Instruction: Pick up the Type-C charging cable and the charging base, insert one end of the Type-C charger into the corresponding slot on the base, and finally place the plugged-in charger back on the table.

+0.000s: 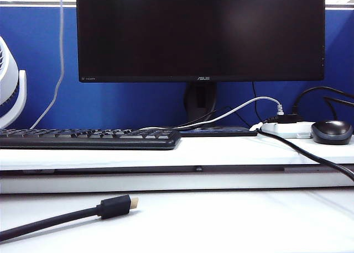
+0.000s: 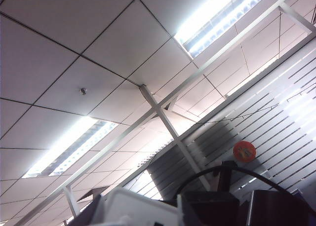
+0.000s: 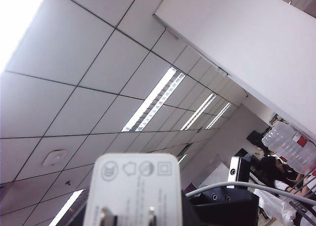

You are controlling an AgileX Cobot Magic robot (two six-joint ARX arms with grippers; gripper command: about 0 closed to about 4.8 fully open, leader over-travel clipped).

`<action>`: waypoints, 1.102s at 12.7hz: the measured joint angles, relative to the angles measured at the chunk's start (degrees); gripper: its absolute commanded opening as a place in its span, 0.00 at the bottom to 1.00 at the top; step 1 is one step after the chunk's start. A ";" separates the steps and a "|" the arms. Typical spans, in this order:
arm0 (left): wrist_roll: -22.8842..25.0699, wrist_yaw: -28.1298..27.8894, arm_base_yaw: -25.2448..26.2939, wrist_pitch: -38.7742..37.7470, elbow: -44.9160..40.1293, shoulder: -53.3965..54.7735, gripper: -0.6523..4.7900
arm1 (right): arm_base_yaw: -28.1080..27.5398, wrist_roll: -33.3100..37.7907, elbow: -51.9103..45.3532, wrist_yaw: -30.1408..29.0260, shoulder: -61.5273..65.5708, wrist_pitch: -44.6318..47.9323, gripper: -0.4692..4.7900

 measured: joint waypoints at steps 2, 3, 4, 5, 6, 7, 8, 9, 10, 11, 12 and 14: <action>-0.02 0.00 0.00 0.09 0.00 0.00 0.49 | -0.02 0.00 0.02 0.00 0.00 0.00 0.08; -0.02 0.00 0.00 0.09 0.00 0.00 0.37 | 0.00 0.00 0.02 0.00 0.00 0.00 0.08; 0.04 0.00 0.00 0.11 0.00 0.00 0.31 | 0.00 0.00 0.02 0.00 0.00 0.00 0.08; 0.02 -0.13 0.00 0.11 0.00 0.00 0.26 | 0.00 0.00 0.07 -0.09 0.00 0.00 0.08; 0.02 -0.20 0.00 0.11 0.00 0.00 0.19 | 0.00 -0.02 0.11 -0.22 0.00 0.00 0.08; 0.09 -0.24 0.00 0.11 0.00 0.00 0.11 | 0.00 0.00 0.11 -0.22 0.00 0.02 0.08; 0.22 -0.63 0.04 0.39 0.02 -0.02 0.11 | -0.02 0.04 0.11 -0.33 -0.02 0.00 0.08; 0.28 -0.35 0.04 -0.04 0.04 -0.04 0.11 | -0.02 0.02 0.09 -0.33 -0.02 0.00 0.08; 0.44 0.70 0.09 -1.03 0.09 -0.15 0.11 | -0.04 0.02 0.07 -0.35 -0.02 -0.20 0.08; 0.44 1.38 0.11 -1.01 0.09 -0.15 0.11 | -0.04 -0.24 0.04 -0.44 -0.04 -0.17 0.08; 0.44 1.51 0.13 -1.25 0.09 -0.15 0.11 | -0.04 -1.57 0.07 -0.44 -0.07 -0.15 0.08; 0.52 2.05 0.17 -2.99 0.11 -0.33 0.11 | -0.09 -4.63 0.07 -0.37 -0.13 -0.59 0.08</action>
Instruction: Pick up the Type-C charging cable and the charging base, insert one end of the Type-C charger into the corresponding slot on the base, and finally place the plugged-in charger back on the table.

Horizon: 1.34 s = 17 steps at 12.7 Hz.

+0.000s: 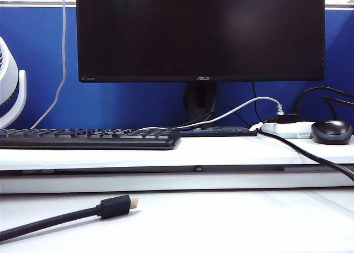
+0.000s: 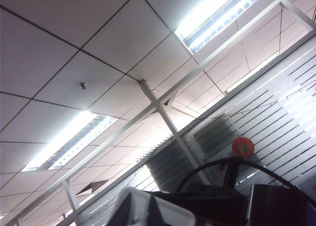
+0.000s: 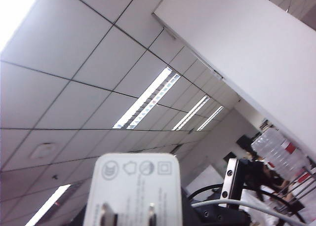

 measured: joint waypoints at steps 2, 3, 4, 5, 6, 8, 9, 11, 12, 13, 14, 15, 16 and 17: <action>0.11 1.22 0.20 0.02 0.00 -0.02 0.11 | 0.02 -3.87 0.20 0.09 -0.50 -2.25 0.08; 0.61 1.22 0.20 -0.37 0.00 -0.02 0.11 | 0.04 -4.26 0.20 0.55 -0.50 -2.38 0.08; 1.79 2.43 0.35 -0.39 0.00 -0.02 0.11 | 0.33 -5.75 0.35 0.85 -0.74 -4.39 0.08; 2.49 2.71 0.37 -0.52 -0.02 -0.02 0.11 | 0.31 -7.34 0.42 1.05 -0.96 -6.03 0.08; 2.51 2.80 0.44 -1.01 -0.02 -0.02 0.11 | 0.31 -8.44 0.50 1.09 -0.98 -6.78 0.08; 3.06 3.67 0.61 -2.58 0.04 -0.31 0.11 | 1.79 -14.64 0.92 2.51 -1.84 -12.04 0.08; 3.08 3.76 0.61 -3.06 0.11 -0.35 0.11 | 1.81 -15.08 0.92 2.47 -2.03 -12.50 0.08; 3.10 6.69 0.44 -2.45 0.42 -0.79 0.11 | 2.80 -13.40 0.57 0.33 -3.96 -13.90 0.08; 3.10 6.80 0.44 -2.23 0.52 -0.83 0.11 | 2.80 -11.43 0.37 -0.07 -3.78 -12.87 0.08; 3.10 8.72 0.42 -1.53 0.59 -1.01 0.11 | 2.80 -7.19 0.35 -1.90 -3.69 -12.39 0.08; 3.10 9.62 0.31 -1.11 0.66 -1.14 0.11 | 2.84 -4.28 0.26 -3.26 -3.43 -9.94 0.08; 3.08 9.88 0.31 -0.76 0.66 -1.18 0.11 | 2.86 -3.87 0.26 -3.72 -3.43 -9.53 0.08; 3.06 10.21 0.28 -0.28 0.66 -1.14 0.11 | 2.86 -3.63 0.26 -4.15 -3.43 -9.18 0.08; 2.23 8.41 0.31 -0.55 0.59 -1.03 0.11 | 3.06 -11.28 0.31 -2.69 -3.67 -10.38 0.08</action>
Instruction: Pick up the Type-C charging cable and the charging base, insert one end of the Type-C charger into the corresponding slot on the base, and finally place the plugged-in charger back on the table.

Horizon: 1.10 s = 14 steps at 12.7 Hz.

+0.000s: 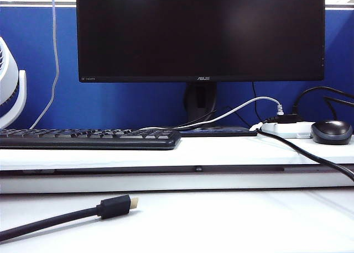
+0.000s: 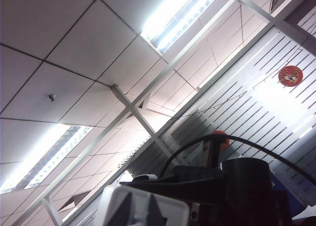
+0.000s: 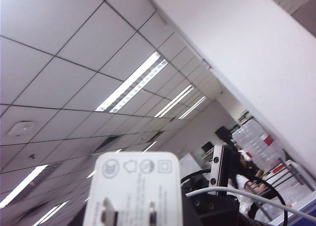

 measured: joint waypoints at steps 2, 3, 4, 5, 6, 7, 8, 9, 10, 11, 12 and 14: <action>0.24 -0.17 0.00 -0.02 0.02 -0.04 0.11 | 1.11 -2.45 0.11 1.66 -0.28 -1.18 0.08; 0.44 -0.13 0.00 -0.57 0.02 -0.11 0.12 | 1.27 -3.52 0.20 1.79 -0.52 -1.88 0.08; 0.46 -0.13 0.02 -0.68 0.02 -0.07 0.74 | 1.27 -3.54 0.17 1.90 -0.48 -1.90 0.08; 0.48 0.42 -0.24 -0.96 -0.15 -0.02 1.00 | 1.66 -3.54 0.07 1.55 -0.44 -2.60 0.08; 0.55 1.11 -0.35 -1.55 -0.20 0.17 1.00 | 1.22 -3.72 -0.02 3.52 -0.02 -2.54 0.08; 0.44 0.50 -0.35 -1.55 -0.22 0.15 1.00 | 1.27 -3.69 -0.09 3.96 0.17 -2.86 0.08; 0.42 0.44 -0.35 -1.55 -0.22 0.09 1.00 | 1.27 -3.67 -0.09 3.96 0.15 -2.84 0.08; 0.44 -1.99 -0.44 -2.93 -0.22 0.04 1.00 | 1.20 -3.82 -0.13 4.42 0.02 -3.17 0.08; 0.22 -4.13 -0.28 -5.95 -0.13 -0.02 1.00 | 1.20 -4.07 -0.22 1.84 -0.35 -4.09 0.08; 0.22 -4.15 0.02 -6.97 -0.26 0.28 1.00 | 1.51 -4.24 -0.28 0.11 -0.48 -4.85 0.08; 0.20 -4.13 1.18 -9.51 -0.85 1.31 1.00 | 1.16 -4.50 -0.31 -1.77 -0.66 -5.25 0.08; 0.04 -0.63 2.95 -17.64 -0.61 -0.04 0.99 | -2.23 -5.35 -0.28 -1.11 -1.81 -5.22 0.08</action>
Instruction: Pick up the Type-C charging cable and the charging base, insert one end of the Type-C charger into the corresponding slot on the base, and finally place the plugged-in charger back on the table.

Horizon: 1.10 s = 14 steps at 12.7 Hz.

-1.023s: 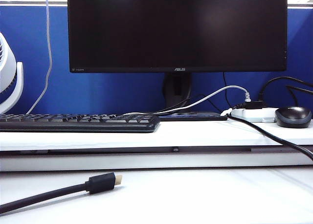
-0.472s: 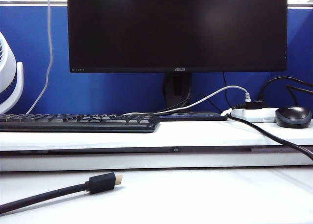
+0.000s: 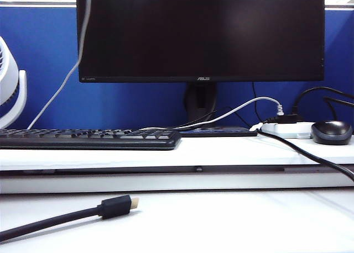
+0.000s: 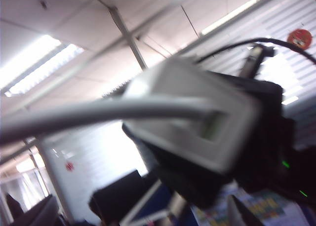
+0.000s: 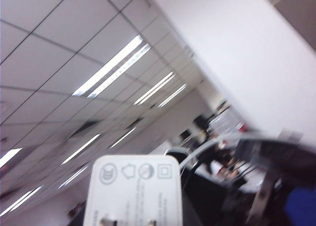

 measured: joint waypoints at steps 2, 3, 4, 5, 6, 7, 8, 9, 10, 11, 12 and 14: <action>-0.02 9.55 0.00 -7.17 -0.04 -0.28 0.97 | -1.09 -2.78 -0.13 4.02 0.17 -0.96 0.08; -0.37 11.54 0.02 -8.76 -0.07 -0.52 0.97 | -1.90 -3.06 -0.09 4.46 0.11 -0.90 0.08; -1.18 13.57 0.09 -10.10 -0.02 -0.92 0.97 | -2.86 -3.21 -0.09 5.51 0.09 -0.87 0.08; -2.19 19.17 0.02 -14.95 -0.02 -1.62 0.97 | -2.99 -7.02 -0.13 8.76 0.17 -1.84 0.08; -2.36 20.72 0.07 -17.92 -0.11 -2.73 0.97 | -4.00 -14.29 -0.04 13.64 -0.02 -6.58 0.08; -2.36 21.18 0.07 -18.03 -0.11 -3.32 0.96 | -4.00 -16.52 -0.04 14.88 0.00 -8.63 0.08; -2.19 20.35 0.17 -17.46 0.00 -8.26 0.96 | -3.82 -33.18 -0.11 23.63 0.15 -26.56 0.08; -1.95 16.96 1.42 -17.55 -0.02 -9.53 0.96 | -3.82 -36.50 -0.11 26.49 0.28 -32.79 0.08; -1.84 14.82 2.38 -17.57 -0.02 -10.25 0.96 | -3.82 -37.90 -0.11 27.56 0.37 -35.80 0.08; -1.70 13.31 2.86 -17.55 -0.02 -10.80 0.96 | -3.89 -39.45 -0.11 28.81 0.61 -39.23 0.08; -1.68 12.09 3.06 -17.53 0.00 -11.41 0.96 | -3.87 -41.05 -0.13 29.97 0.83 -42.75 0.08; -1.46 10.67 3.34 -17.53 0.00 -12.59 0.96 | -3.80 -43.25 -0.13 31.23 1.84 -50.36 0.08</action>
